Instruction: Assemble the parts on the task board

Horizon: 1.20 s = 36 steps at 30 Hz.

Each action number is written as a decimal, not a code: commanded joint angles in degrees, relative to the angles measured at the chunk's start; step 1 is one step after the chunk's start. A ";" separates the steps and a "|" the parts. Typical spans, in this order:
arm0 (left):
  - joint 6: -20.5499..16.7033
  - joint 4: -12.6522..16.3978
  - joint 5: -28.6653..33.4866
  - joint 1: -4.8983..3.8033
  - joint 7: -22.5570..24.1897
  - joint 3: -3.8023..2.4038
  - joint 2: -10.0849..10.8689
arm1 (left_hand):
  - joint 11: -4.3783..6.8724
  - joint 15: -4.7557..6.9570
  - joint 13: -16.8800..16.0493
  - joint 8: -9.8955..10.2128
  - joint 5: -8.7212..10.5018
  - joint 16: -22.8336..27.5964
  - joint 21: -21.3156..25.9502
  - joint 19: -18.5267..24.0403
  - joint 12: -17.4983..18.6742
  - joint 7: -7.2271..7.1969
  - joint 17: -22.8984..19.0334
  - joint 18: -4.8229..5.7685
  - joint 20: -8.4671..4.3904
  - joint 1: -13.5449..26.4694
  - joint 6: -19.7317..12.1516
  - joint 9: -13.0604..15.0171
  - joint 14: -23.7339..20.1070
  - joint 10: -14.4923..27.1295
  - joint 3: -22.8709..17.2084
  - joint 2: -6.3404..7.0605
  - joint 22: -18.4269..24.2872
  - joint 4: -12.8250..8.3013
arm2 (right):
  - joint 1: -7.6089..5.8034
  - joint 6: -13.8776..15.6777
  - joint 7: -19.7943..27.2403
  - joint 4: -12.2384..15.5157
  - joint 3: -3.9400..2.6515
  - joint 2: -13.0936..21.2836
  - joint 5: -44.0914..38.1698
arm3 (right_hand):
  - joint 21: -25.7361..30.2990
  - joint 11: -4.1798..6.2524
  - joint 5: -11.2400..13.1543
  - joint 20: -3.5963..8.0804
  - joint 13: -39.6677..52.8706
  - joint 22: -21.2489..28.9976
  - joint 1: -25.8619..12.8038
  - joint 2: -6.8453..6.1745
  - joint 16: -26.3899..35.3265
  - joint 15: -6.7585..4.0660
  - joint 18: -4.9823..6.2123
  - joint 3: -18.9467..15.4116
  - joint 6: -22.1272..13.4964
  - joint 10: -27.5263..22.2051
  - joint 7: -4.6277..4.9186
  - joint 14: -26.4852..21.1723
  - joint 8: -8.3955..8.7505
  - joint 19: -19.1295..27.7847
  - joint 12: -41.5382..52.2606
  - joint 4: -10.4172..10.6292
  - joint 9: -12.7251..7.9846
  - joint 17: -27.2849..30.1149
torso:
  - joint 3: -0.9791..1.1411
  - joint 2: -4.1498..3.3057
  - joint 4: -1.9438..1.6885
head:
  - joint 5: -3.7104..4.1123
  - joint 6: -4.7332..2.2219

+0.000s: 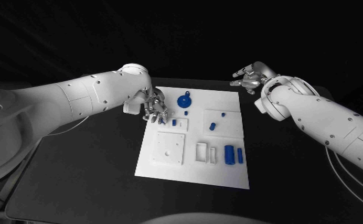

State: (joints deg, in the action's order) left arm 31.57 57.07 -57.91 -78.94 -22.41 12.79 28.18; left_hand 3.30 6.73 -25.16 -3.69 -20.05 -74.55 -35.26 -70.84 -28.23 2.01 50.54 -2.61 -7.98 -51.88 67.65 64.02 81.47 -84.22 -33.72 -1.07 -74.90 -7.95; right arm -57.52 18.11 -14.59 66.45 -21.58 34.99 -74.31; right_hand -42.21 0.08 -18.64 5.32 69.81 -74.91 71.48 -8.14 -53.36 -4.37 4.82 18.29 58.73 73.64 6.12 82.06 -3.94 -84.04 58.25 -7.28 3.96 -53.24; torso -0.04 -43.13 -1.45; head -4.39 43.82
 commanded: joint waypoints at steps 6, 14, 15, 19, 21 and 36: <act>0.84 -0.52 -0.59 0.24 0.79 0.11 -0.52 | 0.38 0.15 -0.03 -0.19 -0.24 -0.14 -0.17 0.09 -0.35 -2.31 -0.04 -0.47 0.20 -1.26 2.58 0.07 0.02 -1.61 -8.69 -0.68 -1.10 -8.56 | 0.03 -0.66 0.16 0.21 -0.02 0.04 -0.51 | 0.22 0.07 -0.02 0.16 0.05 -1.98 -0.18 0.53 0.30 0.10 0.42 0.08 0.27 -0.22 0.28 0.36 0.35 -3.13 0.16 -0.41 -0.07 -0.06 | -0.05 0.01 -0.04 | 0.15 0.18; 0.22 -0.70 -1.00 0.46 0.81 0.14 -0.56 | 0.37 0.15 -0.06 -0.19 -0.18 -0.12 -0.20 0.09 -0.36 -2.30 -0.11 -0.48 0.20 -1.30 2.52 0.07 0.01 -1.57 -8.58 -0.73 -1.09 -8.54 | 0.03 -0.66 0.17 0.27 -0.02 0.07 -0.51 | 0.22 0.07 -0.02 0.16 0.05 -1.98 -0.18 0.53 0.30 0.10 0.42 0.08 0.27 -0.22 0.28 0.36 0.35 -3.13 0.16 -0.41 -0.07 -0.06 | -0.06 0.05 -0.08 | 0.21 0.28; 0.08 -0.72 -1.06 0.51 0.80 0.14 -0.56 | 0.37 0.15 -0.06 -0.19 -0.18 -0.12 -0.20 0.09 -0.36 -2.30 -0.11 -0.48 0.20 -1.30 2.52 0.07 0.01 -1.57 -8.58 -0.73 -1.09 -8.54 | 0.03 -0.65 0.17 0.28 -0.02 0.08 -0.51 | 0.22 0.07 -0.02 0.16 0.05 -1.98 -0.18 0.53 0.30 0.10 0.42 0.08 0.27 -0.22 0.28 0.36 0.35 -3.13 0.16 -0.41 -0.07 -0.06 | -0.07 0.05 -0.07 | 0.21 0.28; -0.24 -0.75 -1.28 0.62 0.75 0.15 -0.52 | 0.37 0.15 -0.06 -0.19 -0.18 -0.12 -0.20 0.09 -0.36 -2.30 -0.11 -0.48 0.20 -1.30 2.52 0.07 0.01 -1.57 -8.58 -0.73 -1.09 -8.54 | 0.03 -0.63 0.17 0.29 -0.02 0.09 -0.52 | 0.22 0.07 -0.02 0.16 0.05 -1.98 -0.18 0.53 0.30 0.10 0.42 0.08 0.27 -0.22 0.28 0.36 0.35 -3.13 0.16 -0.41 -0.07 -0.06 | -0.08 0.03 -0.07 | 0.21 0.27; -0.33 -0.75 -1.34 0.66 0.75 0.15 -0.49 | 0.37 0.15 -0.06 -0.19 -0.18 -0.12 -0.20 0.09 -0.36 -2.30 -0.11 -0.48 0.20 -1.30 2.52 0.07 0.01 -1.57 -8.58 -0.73 -1.09 -8.54 | 0.03 -0.63 0.16 0.29 -0.02 0.10 -0.53 | 0.22 0.07 -0.02 0.16 0.05 -1.98 -0.18 0.53 0.30 0.10 0.42 0.08 0.27 -0.22 0.28 0.36 0.35 -3.13 0.16 -0.41 -0.07 -0.06 | -0.08 0.04 -0.07 | 0.22 0.28; -1.64 -0.61 -1.47 0.85 0.56 0.16 -0.53 | 0.35 0.16 -0.09 -0.19 0.03 -0.08 -0.17 0.07 -0.35 -2.27 -0.27 -0.50 0.21 -1.35 2.44 0.04 0.00 -1.54 -8.41 -0.85 -1.06 -8.51 | 0.03 -0.60 0.17 0.33 -0.02 0.13 -0.55 | 0.22 0.07 -0.02 0.16 0.05 -1.98 -0.18 0.53 0.30 0.10 0.42 0.08 0.27 -0.22 0.28 0.36 0.35 -3.13 0.16 -0.41 -0.07 -0.06 | -0.03 0.04 -0.05 | 0.27 0.36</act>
State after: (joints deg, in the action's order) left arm 30.76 56.36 -58.90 -78.17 -21.96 12.93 27.79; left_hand 3.42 6.63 -25.17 -3.50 -19.90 -74.55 -35.26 -70.84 -28.22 2.00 50.35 -2.61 -7.98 -51.88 67.63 64.02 81.38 -84.09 -33.64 -1.07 -74.94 -8.03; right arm -57.52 18.10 -14.61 66.67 -21.58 35.12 -74.35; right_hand -42.21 -0.01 -18.64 5.32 69.79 -74.91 71.48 -8.14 -53.36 -4.37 4.83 18.29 58.86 73.73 6.24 82.06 -3.94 -84.03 58.25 -7.27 3.96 -53.22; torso -0.08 -43.08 -1.52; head -4.17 44.18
